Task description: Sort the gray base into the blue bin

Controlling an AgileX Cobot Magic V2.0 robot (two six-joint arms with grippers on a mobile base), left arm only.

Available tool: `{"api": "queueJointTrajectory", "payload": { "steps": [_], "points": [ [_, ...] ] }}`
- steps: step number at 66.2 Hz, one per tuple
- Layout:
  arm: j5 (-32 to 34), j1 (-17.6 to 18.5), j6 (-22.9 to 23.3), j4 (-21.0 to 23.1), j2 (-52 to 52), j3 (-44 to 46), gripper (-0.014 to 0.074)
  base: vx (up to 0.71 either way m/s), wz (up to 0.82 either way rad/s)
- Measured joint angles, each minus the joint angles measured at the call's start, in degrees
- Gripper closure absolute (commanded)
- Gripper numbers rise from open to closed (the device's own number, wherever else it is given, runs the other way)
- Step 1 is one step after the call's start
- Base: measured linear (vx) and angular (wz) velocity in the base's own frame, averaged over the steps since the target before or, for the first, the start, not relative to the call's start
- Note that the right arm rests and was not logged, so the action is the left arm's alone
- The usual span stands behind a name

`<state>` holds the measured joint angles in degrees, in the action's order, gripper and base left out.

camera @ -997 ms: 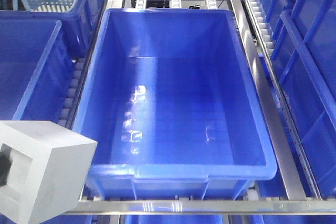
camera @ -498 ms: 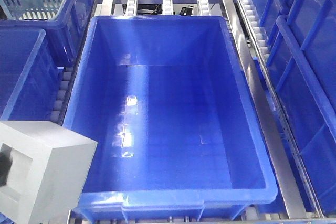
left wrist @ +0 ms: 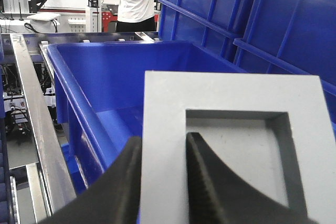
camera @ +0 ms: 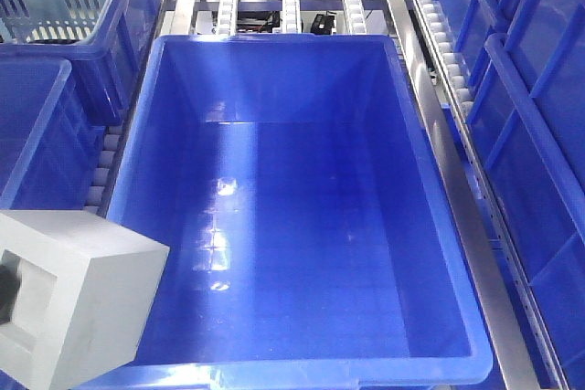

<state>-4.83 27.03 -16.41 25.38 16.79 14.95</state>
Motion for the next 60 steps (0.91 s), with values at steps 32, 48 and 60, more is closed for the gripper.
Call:
{"api": "queueJointTrajectory", "payload": {
  "steps": [32, 48, 60],
  "points": [
    [0.0, 0.0, 0.0, 0.0, 0.0, 0.0, 0.0602, 0.01, 0.0],
    [0.0, 0.0, 0.0, 0.0, 0.0, 0.0, 0.0602, 0.0, 0.0],
    [0.0, 0.0, 0.0, 0.0, 0.0, 0.0, 0.0602, 0.0, 0.0]
  ]
}}
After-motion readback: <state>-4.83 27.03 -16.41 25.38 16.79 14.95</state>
